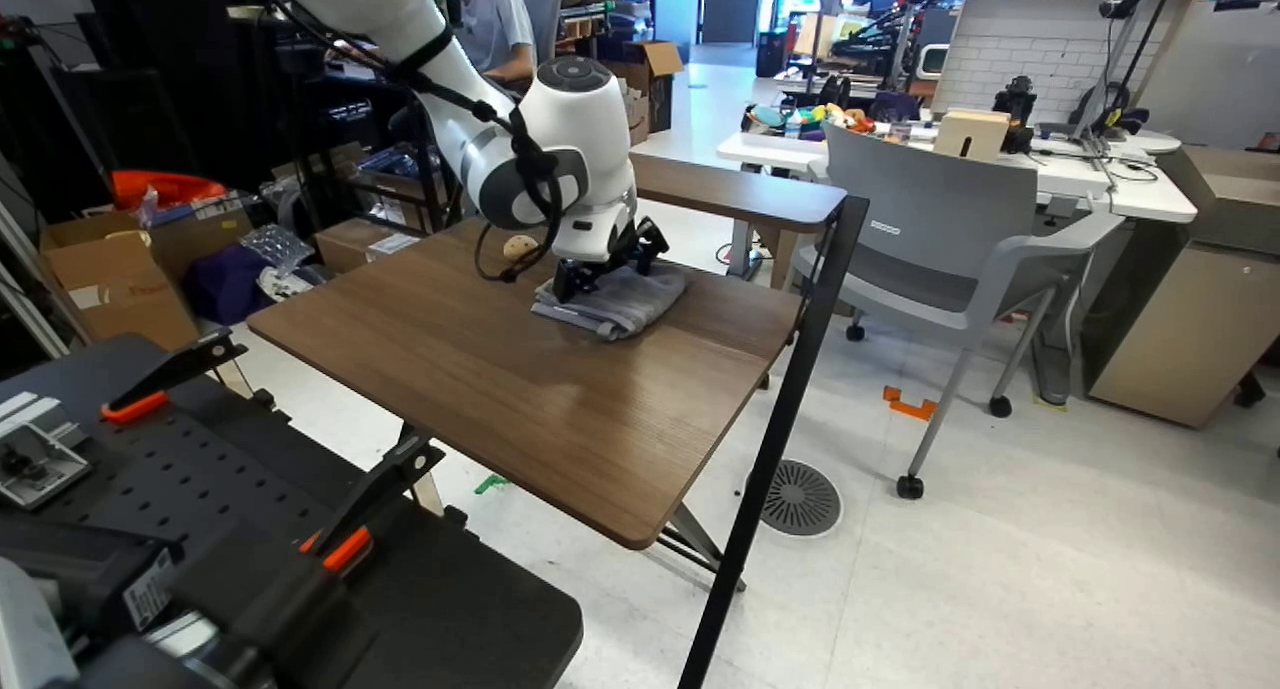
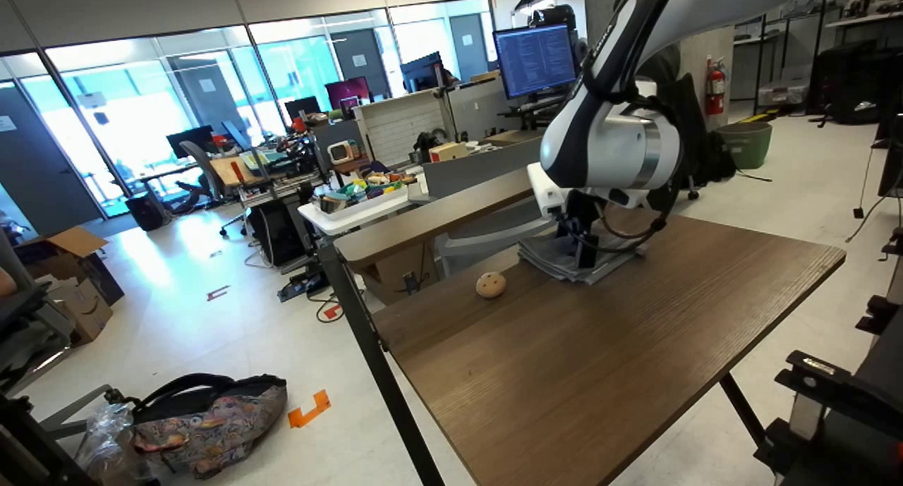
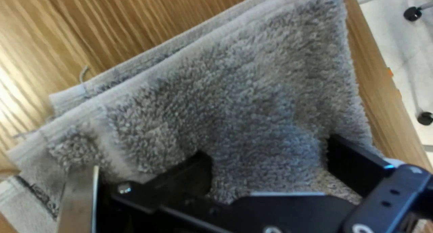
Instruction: Wipe the table using the grey towel
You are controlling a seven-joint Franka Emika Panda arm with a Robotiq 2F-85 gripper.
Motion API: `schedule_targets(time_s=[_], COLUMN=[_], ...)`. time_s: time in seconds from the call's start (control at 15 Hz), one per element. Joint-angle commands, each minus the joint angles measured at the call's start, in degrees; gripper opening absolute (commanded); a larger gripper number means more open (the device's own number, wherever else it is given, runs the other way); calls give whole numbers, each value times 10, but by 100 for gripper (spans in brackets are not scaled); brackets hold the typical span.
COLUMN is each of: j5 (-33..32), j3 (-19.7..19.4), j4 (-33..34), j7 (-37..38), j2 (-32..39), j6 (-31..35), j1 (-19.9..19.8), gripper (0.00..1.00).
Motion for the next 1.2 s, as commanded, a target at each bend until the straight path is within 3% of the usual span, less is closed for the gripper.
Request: schedule_targets(time_s=[0.0, 0.13, 0.27, 1.13], j5=[9, 0, -24, -13], j3=[-27, -40, -28, 71], j4=[15, -10, -62, -434], j7=[3, -4, -56, -428], j2=[38, 24, -12, -210], j6=[50, 56, 14, 104], j1=[-26, -32, -43, -83], gripper=[100, 100, 100, 100])
